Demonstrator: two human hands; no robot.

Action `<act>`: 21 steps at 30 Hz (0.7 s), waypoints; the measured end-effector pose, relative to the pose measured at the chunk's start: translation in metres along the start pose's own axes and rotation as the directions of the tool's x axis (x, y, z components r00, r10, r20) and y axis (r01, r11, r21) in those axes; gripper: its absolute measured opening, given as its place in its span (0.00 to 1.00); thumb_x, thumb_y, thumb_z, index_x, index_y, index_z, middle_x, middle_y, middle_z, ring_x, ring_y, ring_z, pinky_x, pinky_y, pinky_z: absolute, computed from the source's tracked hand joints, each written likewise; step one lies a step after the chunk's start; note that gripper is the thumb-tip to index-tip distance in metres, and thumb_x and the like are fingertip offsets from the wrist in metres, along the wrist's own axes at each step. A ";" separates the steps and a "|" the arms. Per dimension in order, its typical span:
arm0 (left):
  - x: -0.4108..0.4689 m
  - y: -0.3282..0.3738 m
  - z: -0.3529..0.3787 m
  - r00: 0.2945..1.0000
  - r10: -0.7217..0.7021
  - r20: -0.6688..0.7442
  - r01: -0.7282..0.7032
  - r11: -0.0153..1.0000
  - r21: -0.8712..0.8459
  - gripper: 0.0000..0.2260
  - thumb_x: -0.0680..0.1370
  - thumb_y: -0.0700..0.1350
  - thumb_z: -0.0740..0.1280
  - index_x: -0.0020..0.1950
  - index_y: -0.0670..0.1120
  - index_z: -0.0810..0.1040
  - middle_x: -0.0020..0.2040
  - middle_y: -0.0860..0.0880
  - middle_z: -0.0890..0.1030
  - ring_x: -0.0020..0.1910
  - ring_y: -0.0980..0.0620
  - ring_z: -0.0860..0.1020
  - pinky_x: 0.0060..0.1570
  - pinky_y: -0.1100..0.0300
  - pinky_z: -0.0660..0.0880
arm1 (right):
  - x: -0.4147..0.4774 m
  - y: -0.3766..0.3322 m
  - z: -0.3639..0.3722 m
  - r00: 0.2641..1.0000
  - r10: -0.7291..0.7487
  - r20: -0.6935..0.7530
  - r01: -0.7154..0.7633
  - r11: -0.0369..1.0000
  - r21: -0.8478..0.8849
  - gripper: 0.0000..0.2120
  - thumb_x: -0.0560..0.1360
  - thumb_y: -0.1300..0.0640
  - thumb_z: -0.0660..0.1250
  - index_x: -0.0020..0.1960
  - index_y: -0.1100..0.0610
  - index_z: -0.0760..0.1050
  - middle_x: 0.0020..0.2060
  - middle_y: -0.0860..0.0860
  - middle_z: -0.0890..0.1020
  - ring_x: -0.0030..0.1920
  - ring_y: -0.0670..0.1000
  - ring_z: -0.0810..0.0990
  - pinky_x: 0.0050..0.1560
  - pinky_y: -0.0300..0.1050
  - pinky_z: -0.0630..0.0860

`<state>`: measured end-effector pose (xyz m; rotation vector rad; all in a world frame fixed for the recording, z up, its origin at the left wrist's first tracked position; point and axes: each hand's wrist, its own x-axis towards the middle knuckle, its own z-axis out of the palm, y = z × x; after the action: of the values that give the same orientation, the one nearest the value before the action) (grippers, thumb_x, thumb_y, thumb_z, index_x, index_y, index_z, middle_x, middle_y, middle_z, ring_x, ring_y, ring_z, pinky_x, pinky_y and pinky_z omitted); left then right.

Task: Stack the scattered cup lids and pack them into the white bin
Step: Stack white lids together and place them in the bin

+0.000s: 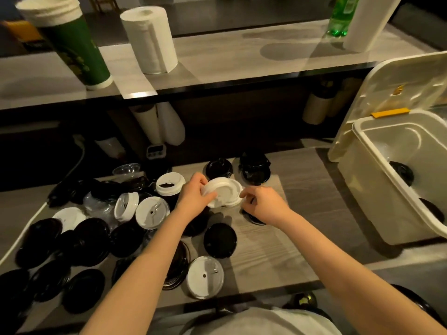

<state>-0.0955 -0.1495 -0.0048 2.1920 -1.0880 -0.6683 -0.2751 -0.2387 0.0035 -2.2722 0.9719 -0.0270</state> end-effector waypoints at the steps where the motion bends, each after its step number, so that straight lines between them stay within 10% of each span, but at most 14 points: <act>1: -0.004 -0.003 -0.005 0.999 0.003 -0.046 -0.006 0.998 -0.060 0.14 0.73 0.44 0.72 0.49 0.47 0.67 0.39 0.51 0.73 0.38 0.52 0.72 0.34 0.62 0.68 | -0.002 -0.005 0.006 0.999 -0.019 0.043 0.019 1.000 -0.001 0.13 0.75 0.56 0.66 0.59 0.55 0.75 0.42 0.46 0.77 0.44 0.50 0.78 0.46 0.46 0.76; 10: -0.041 -0.046 -0.028 0.969 -0.179 -0.173 0.094 0.908 -0.409 0.14 0.71 0.42 0.73 0.43 0.54 0.68 0.44 0.41 0.81 0.46 0.39 0.79 0.50 0.41 0.75 | -0.024 -0.046 0.087 0.832 -0.341 0.437 0.469 0.853 -0.227 0.29 0.66 0.43 0.73 0.64 0.53 0.73 0.61 0.51 0.75 0.61 0.54 0.72 0.58 0.51 0.73; 17: -0.064 -0.068 -0.033 0.952 -0.237 -0.195 0.122 0.875 -0.468 0.09 0.74 0.43 0.70 0.50 0.45 0.73 0.45 0.43 0.83 0.48 0.45 0.80 0.50 0.51 0.76 | -0.033 -0.044 0.110 0.749 -0.327 0.577 0.582 0.742 -0.334 0.47 0.65 0.41 0.74 0.76 0.53 0.55 0.76 0.52 0.57 0.75 0.53 0.54 0.74 0.52 0.49; 21: -0.071 -0.068 -0.035 0.940 -0.269 -0.208 0.135 0.858 -0.496 0.08 0.76 0.42 0.68 0.51 0.40 0.74 0.41 0.47 0.82 0.45 0.51 0.79 0.45 0.63 0.73 | -0.030 -0.041 0.113 0.797 -0.350 0.491 0.516 0.818 -0.254 0.45 0.65 0.45 0.75 0.75 0.54 0.58 0.73 0.53 0.64 0.73 0.54 0.61 0.72 0.46 0.56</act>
<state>-0.0755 -0.0482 -0.0157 1.9022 -0.4835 -0.6226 -0.2416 -0.1346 -0.0544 -2.6528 0.2022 0.4784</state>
